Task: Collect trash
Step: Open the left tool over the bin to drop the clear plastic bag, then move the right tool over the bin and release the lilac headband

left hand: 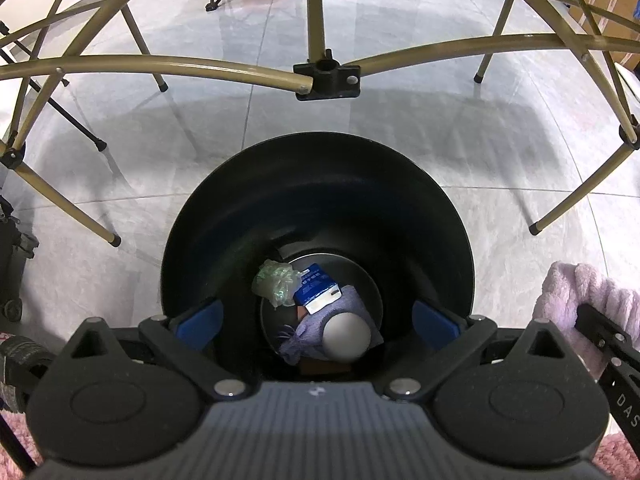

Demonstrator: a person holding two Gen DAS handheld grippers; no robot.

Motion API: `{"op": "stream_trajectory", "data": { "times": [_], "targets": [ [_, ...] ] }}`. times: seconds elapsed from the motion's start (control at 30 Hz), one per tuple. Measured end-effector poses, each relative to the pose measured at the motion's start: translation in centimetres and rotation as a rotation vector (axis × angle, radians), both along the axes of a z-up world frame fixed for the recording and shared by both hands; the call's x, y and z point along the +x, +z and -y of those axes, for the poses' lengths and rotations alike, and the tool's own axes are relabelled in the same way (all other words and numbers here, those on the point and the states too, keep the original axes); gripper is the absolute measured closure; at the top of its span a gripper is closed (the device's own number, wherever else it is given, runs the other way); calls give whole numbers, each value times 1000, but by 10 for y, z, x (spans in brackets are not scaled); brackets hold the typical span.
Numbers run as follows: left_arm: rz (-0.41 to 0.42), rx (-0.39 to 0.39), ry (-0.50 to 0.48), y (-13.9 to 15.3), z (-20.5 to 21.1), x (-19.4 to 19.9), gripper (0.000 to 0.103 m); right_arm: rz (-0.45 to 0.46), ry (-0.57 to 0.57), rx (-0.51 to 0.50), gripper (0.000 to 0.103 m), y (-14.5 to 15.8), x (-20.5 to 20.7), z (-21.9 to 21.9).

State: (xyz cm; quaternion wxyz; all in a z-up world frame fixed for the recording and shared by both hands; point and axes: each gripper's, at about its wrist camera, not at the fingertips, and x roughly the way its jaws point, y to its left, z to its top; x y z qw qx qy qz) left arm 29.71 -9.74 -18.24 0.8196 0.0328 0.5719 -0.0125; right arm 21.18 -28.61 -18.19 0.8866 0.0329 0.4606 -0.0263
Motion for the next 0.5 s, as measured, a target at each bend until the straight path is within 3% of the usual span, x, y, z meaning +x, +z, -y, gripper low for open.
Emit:
{"op": "stream_trajectory", "data": {
  "times": [0.5],
  "targets": [
    [46,-11,32,16,-26,-8,0,25,54,-11,71,18,0,-26]
  ]
}}
